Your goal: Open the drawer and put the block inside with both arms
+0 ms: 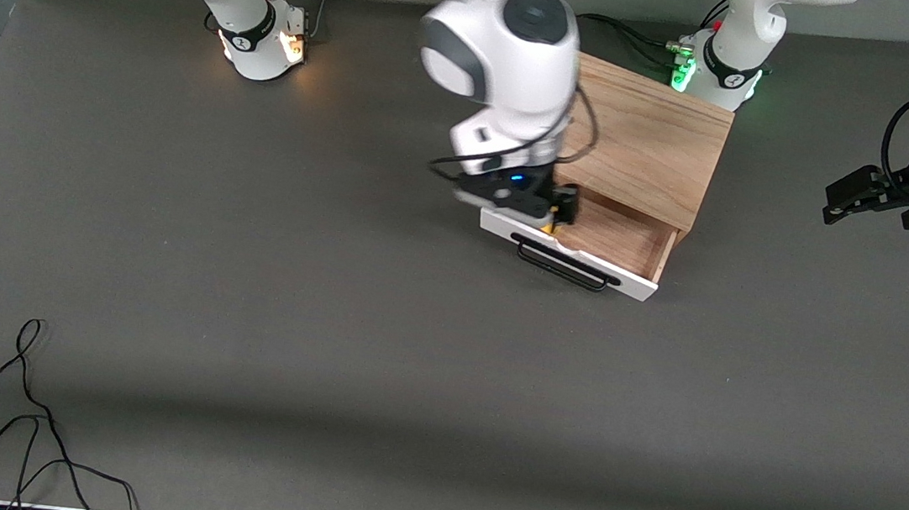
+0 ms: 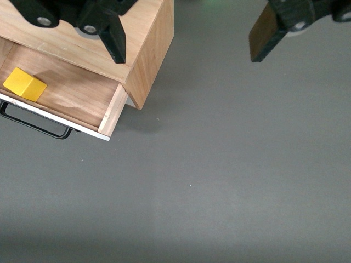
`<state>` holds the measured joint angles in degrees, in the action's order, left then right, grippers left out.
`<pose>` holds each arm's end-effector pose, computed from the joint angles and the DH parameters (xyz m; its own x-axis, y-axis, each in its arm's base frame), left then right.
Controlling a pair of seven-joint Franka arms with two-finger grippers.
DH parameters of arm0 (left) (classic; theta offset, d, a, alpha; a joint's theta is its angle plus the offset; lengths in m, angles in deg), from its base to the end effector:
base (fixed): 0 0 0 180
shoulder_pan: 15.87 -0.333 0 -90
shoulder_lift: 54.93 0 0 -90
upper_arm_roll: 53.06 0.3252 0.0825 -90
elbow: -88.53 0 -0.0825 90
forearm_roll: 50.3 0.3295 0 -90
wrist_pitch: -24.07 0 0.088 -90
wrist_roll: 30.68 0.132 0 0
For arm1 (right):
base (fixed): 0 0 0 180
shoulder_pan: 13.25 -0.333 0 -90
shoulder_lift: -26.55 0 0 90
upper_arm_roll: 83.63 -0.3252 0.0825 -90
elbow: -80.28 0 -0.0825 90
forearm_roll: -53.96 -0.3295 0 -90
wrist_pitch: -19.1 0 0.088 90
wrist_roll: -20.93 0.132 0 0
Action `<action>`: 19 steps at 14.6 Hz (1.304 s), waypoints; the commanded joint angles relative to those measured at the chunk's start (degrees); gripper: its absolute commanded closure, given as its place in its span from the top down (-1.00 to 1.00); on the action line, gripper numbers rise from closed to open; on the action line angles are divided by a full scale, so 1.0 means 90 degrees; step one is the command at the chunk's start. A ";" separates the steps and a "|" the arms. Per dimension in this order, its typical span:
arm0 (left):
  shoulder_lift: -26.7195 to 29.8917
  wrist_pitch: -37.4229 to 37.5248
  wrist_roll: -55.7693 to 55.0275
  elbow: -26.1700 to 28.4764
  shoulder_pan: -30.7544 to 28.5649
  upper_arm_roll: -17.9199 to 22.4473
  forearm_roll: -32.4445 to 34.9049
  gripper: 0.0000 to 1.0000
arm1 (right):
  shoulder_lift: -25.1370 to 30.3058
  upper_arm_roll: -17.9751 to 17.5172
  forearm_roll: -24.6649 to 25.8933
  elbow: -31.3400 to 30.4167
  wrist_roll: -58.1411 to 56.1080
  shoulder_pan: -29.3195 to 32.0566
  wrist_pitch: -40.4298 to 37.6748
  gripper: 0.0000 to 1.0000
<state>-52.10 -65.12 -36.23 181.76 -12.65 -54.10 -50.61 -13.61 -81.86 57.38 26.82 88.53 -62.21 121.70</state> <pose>0.4802 -0.0367 0.6082 0.9995 0.0225 -0.0215 0.0226 -0.9997 0.0024 0.4844 0.5250 0.4737 0.9322 -0.3367 0.1327 -0.3231 -0.9395 -0.1136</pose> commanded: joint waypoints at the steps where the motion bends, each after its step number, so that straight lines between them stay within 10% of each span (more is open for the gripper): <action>1: -0.0050 0.0144 0.0090 -0.0125 0.0004 -0.0001 0.0238 1.00 | 0.1099 -0.0069 -0.0427 -0.1116 -0.1422 0.0808 -0.0140 1.00; 6: -0.0050 0.0183 0.0090 -0.0106 0.0014 -0.0010 0.0337 1.00 | 0.2789 0.0067 -0.0820 -0.2874 -0.3894 0.2274 -0.0140 1.00; 13: -0.0050 0.0173 0.0090 -0.0106 0.0004 -0.0011 0.0337 1.00 | 0.4519 0.1210 -0.0723 -0.4828 -0.4943 0.2645 0.0084 1.00; 19: -0.0050 0.0163 0.0090 -0.0106 0.0014 -0.0011 0.0327 1.00 | 0.5555 -0.0762 -0.0009 -0.5700 -0.5732 0.4951 -0.0305 1.00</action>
<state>-52.17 -64.41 -36.21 181.76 -12.66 -54.17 -48.51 31.85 -85.08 56.11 -20.93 39.44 -21.47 119.91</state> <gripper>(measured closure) 0.000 0.000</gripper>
